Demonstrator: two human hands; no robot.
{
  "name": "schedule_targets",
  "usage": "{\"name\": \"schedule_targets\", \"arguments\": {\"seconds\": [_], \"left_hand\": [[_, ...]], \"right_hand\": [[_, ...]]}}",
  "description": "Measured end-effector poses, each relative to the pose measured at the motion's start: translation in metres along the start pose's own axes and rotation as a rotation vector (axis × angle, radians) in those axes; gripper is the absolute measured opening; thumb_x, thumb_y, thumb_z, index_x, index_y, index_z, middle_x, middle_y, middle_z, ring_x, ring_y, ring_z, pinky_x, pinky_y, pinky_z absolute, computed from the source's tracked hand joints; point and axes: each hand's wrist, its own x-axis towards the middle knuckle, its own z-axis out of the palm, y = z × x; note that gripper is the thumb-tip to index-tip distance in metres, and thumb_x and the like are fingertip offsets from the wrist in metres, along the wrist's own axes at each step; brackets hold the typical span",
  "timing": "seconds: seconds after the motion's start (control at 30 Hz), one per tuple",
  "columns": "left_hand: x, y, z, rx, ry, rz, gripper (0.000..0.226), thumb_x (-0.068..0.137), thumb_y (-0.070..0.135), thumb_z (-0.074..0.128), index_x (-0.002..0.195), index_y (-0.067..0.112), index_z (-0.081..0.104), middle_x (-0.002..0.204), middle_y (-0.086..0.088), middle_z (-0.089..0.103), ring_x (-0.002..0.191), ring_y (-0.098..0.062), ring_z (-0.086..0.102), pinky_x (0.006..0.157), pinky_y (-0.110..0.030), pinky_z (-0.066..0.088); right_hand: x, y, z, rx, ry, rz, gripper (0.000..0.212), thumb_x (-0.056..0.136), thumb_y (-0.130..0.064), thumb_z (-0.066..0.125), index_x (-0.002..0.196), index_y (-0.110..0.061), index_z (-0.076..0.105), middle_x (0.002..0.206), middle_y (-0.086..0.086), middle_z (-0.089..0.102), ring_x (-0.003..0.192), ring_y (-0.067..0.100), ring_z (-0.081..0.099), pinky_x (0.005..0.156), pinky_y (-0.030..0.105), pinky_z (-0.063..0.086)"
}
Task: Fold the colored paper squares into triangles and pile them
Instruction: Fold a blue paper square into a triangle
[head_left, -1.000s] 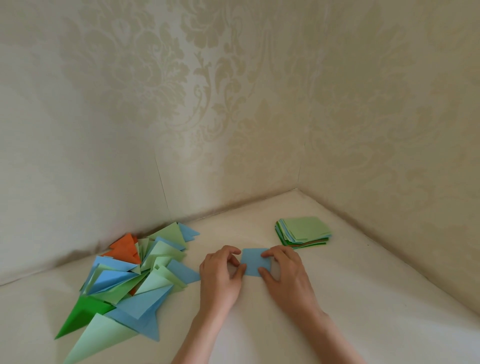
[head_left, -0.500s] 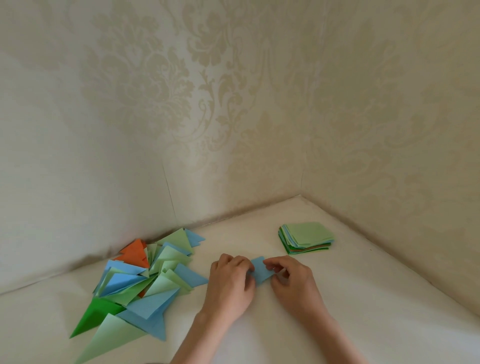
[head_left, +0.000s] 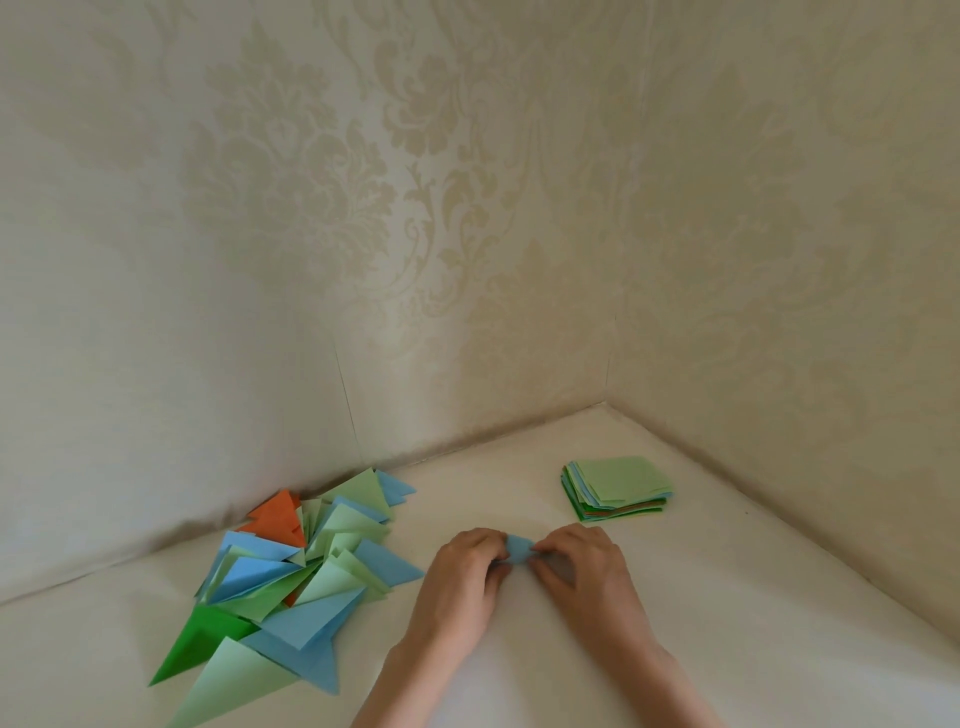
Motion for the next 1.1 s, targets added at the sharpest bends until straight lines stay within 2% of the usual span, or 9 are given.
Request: {"name": "schedule_targets", "arguments": {"seconds": [0.13,0.23,0.4,0.5,0.73,0.93,1.1], "left_hand": [[0.002,-0.006,0.003,0.002,0.104,-0.131,0.014,0.073,0.016,0.079,0.074,0.019,0.065,0.08,0.01,0.06,0.076,-0.014,0.05,0.07,-0.029,0.042],[0.002,-0.004,0.005,-0.018,0.133,-0.172,0.015,0.074,0.015,0.079,0.074,0.019,0.065,0.076,0.011,0.059,0.073,-0.012,0.046,0.068,-0.029,0.043],[0.002,0.006,0.009,-0.075,0.145,-0.2,0.02,0.081,0.012,0.069,0.097,0.02,0.06,0.088,0.012,0.058,0.086,-0.011,0.049,0.074,-0.02,0.042],[0.006,0.012,0.01,-0.133,0.136,-0.227,0.023,0.084,0.014,0.068,0.105,0.019,0.058,0.087,0.015,0.05,0.089,-0.01,0.05,0.074,-0.015,0.04],[0.011,0.012,0.018,-0.209,0.146,-0.297,0.025,0.079,0.019,0.075,0.097,0.024,0.058,0.084,0.016,0.054,0.083,-0.007,0.051,0.068,-0.01,0.038],[0.016,0.007,0.014,-0.302,0.12,-0.363,0.028,0.077,0.007,0.072,0.087,0.028,0.057,0.078,0.01,0.062,0.076,-0.008,0.057,0.072,-0.021,0.047],[0.018,0.003,0.008,-0.396,0.114,-0.401,0.026,0.077,-0.006,0.065,0.084,0.018,0.065,0.073,0.007,0.065,0.069,0.0,0.058,0.063,-0.007,0.042]], "right_hand": [[0.001,0.0,0.0,-0.039,-0.009,0.004,0.015,0.081,-0.044,0.058,0.081,-0.032,0.066,0.081,-0.021,0.057,0.08,0.008,0.051,0.072,0.034,0.046],[0.002,-0.001,0.001,-0.034,0.008,0.011,0.011,0.082,-0.04,0.061,0.082,-0.03,0.064,0.081,-0.019,0.056,0.079,0.009,0.052,0.073,0.034,0.045],[0.004,-0.004,0.003,-0.031,0.012,0.045,0.012,0.087,-0.039,0.06,0.091,-0.032,0.052,0.079,-0.018,0.052,0.08,0.008,0.05,0.076,0.031,0.041],[0.004,-0.006,0.003,-0.069,-0.012,0.076,0.016,0.088,-0.039,0.061,0.095,-0.033,0.048,0.074,-0.016,0.049,0.079,0.01,0.049,0.076,0.03,0.039],[0.005,-0.009,0.001,-0.109,-0.012,0.121,0.02,0.087,-0.041,0.063,0.097,-0.03,0.05,0.071,-0.014,0.046,0.077,0.01,0.048,0.074,0.028,0.037],[0.007,-0.008,0.003,-0.023,0.019,0.185,0.025,0.08,-0.032,0.071,0.094,-0.031,0.051,0.071,-0.01,0.048,0.074,0.007,0.049,0.07,0.026,0.041],[0.007,-0.007,0.003,0.039,0.045,0.206,0.026,0.08,-0.02,0.071,0.094,-0.032,0.052,0.073,-0.009,0.05,0.074,0.006,0.052,0.073,0.031,0.046]]}}
